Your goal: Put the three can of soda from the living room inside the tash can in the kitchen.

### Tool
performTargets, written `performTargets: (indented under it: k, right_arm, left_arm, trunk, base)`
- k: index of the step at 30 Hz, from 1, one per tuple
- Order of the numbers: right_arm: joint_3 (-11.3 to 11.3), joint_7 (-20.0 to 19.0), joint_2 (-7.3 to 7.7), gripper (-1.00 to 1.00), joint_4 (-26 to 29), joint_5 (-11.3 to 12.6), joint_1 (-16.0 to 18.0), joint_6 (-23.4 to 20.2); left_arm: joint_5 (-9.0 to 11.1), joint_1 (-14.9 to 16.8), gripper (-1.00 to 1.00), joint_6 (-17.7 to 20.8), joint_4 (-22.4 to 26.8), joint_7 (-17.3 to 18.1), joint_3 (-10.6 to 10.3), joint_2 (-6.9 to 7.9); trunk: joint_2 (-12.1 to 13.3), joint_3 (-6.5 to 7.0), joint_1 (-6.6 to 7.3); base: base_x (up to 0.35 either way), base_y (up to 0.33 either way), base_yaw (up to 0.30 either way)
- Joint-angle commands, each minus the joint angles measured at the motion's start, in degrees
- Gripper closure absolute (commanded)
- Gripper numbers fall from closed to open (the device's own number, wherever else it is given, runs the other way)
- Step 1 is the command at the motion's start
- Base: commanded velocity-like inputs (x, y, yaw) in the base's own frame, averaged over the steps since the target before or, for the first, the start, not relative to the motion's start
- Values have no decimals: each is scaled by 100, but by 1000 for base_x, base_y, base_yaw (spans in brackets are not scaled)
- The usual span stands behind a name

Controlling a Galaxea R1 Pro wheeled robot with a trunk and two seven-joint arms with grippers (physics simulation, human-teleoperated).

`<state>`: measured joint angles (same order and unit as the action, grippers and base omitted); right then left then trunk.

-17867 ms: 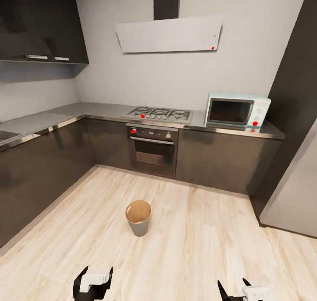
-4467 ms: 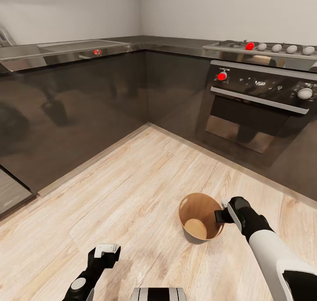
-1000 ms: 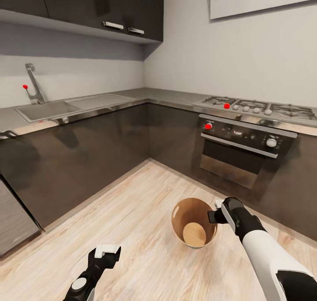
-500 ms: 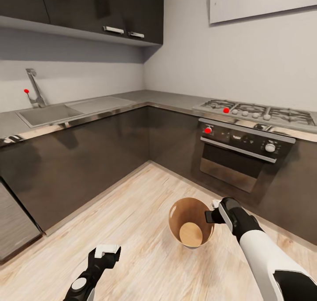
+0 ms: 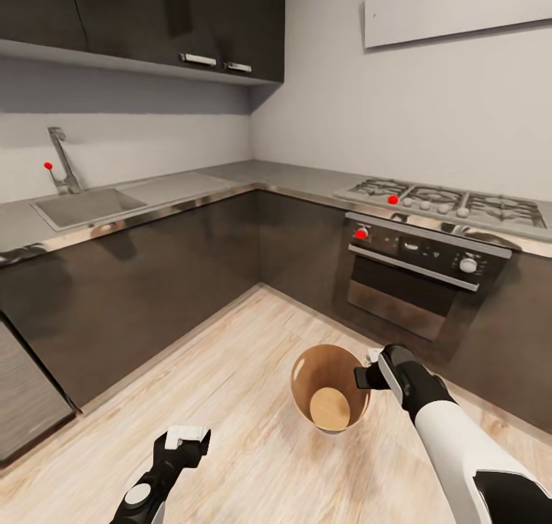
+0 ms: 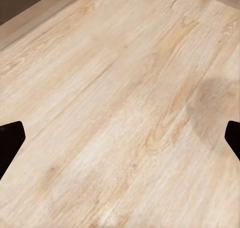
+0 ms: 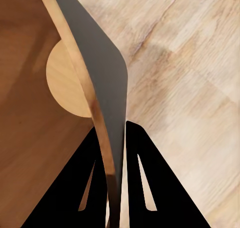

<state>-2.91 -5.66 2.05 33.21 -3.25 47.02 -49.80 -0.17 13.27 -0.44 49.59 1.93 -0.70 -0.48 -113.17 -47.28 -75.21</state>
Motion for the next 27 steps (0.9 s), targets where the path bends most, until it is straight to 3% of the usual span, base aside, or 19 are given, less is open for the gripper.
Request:
performTargets:
  k: [1,11,27]
  right_arm:
    - [-8,-43,-1,100,2,88,3,-3]
    - [-11,-49,-42,100,2,88,1,-3]
    - [-7,-39,-145,100,-7,86,0,-3]
  left_arm:
    - [0,0,-100,0,1,0,0,-2]
    - [0,0,-100,-4,-1,0,0,0]
    - [28,-9,-100,-67,8,17,-16,7]
  trunk:
    - [41,19,23]
    - [442,199,242]
    - [442,199,242]
  base:
    - [0,0,0]
    - [0,0,1]
    - [-7,2,200]
